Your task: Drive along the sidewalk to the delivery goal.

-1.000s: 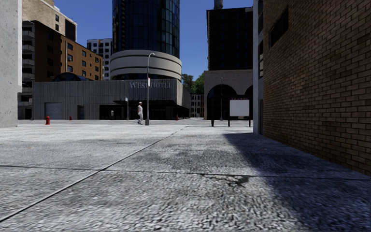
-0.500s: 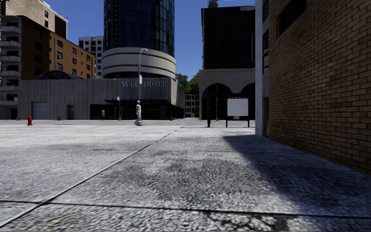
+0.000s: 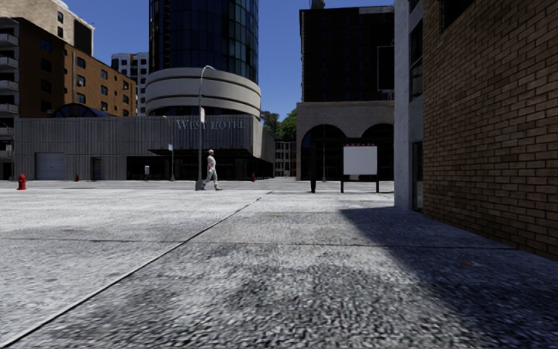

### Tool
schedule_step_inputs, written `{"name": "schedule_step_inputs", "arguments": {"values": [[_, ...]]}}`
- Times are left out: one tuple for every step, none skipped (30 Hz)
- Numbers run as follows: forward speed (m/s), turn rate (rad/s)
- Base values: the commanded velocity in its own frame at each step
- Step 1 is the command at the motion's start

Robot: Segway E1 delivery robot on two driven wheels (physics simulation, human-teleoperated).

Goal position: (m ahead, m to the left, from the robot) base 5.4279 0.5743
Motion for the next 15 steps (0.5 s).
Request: {"name": "schedule_step_inputs", "arguments": {"values": [[2.0, 0.0], [2.0, 0.0], [2.0, 0.0], [2.0, 0.0], [2.0, 0.0], [2.0, 0.0], [2.0, 0.0], [2.0, 0.0], [2.0, 0.0], [2.0, 0.0], [2.0, 0.0], [2.0, 0.0], [2.0, 0.0], [2.0, 0.0], [2.0, 0.0]]}}
